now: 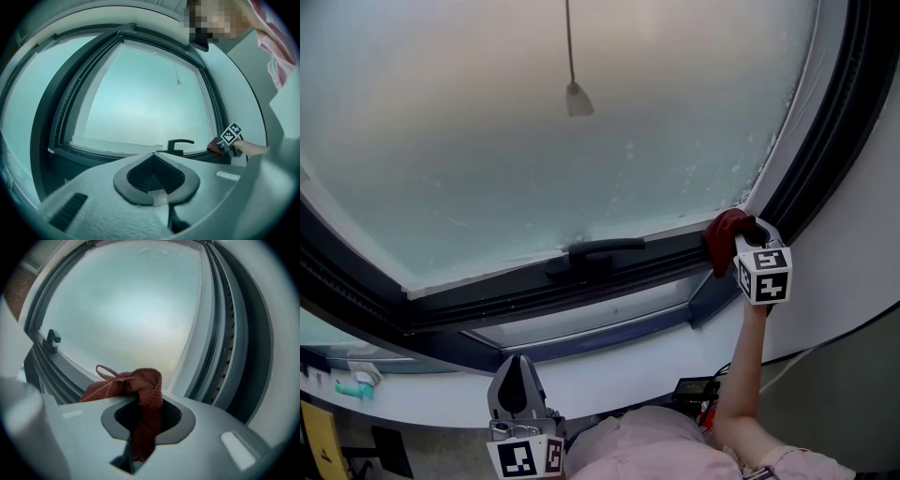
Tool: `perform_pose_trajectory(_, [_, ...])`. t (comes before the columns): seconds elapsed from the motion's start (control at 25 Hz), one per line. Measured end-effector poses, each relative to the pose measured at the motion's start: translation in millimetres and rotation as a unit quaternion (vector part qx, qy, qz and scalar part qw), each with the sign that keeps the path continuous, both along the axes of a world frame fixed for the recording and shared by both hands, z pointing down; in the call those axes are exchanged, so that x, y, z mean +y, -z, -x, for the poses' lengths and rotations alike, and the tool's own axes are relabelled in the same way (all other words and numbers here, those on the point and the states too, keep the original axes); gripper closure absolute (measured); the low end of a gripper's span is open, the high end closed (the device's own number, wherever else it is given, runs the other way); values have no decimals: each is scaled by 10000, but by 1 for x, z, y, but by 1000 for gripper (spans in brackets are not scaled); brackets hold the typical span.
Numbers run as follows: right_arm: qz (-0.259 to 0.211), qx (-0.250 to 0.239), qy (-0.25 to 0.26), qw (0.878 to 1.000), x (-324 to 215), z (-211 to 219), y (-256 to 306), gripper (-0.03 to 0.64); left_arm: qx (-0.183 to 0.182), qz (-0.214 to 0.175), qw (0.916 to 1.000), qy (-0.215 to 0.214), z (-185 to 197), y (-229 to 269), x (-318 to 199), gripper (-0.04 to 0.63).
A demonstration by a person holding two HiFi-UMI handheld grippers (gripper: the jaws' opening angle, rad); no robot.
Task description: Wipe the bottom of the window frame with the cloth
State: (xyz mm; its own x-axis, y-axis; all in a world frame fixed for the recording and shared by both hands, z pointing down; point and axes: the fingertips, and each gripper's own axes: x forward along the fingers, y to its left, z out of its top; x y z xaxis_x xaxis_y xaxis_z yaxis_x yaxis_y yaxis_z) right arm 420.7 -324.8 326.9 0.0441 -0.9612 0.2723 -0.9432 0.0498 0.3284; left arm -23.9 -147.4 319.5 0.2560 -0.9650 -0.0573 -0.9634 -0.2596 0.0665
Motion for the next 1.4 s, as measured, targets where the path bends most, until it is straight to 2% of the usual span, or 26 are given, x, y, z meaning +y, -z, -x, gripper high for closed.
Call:
perform_pose_trajectory(0.48, [-57, 137, -44, 9999, 0, -3, 0, 555, 30, -5, 10000, 52, 6, 1, 7, 601])
perform_pose_trajectory(0.76, [-621, 9, 27, 9981, 28, 14, 15, 552, 69, -37, 10000, 19, 14, 2, 18, 601])
perform_pose_trajectory(0.88, [-836, -355, 487, 9947, 50, 55, 20, 554, 62, -67, 10000, 3, 18, 3, 24, 601])
perform_pose_trajectory(1.04, [-786, -759, 1658, 9801, 65, 140, 22, 552, 54, -77, 9999, -83, 23, 3, 34, 601])
perform_pose_trajectory(1.24, [-614, -683, 2701, 9584, 77, 240, 15, 552, 73, -30, 9999, -118, 34, 0, 50, 601])
perform_pose_trajectory(1.4, [-537, -379, 3013, 9513, 78, 291, 6, 551, 83, -20, 10000, 17, 56, -2, 64, 601])
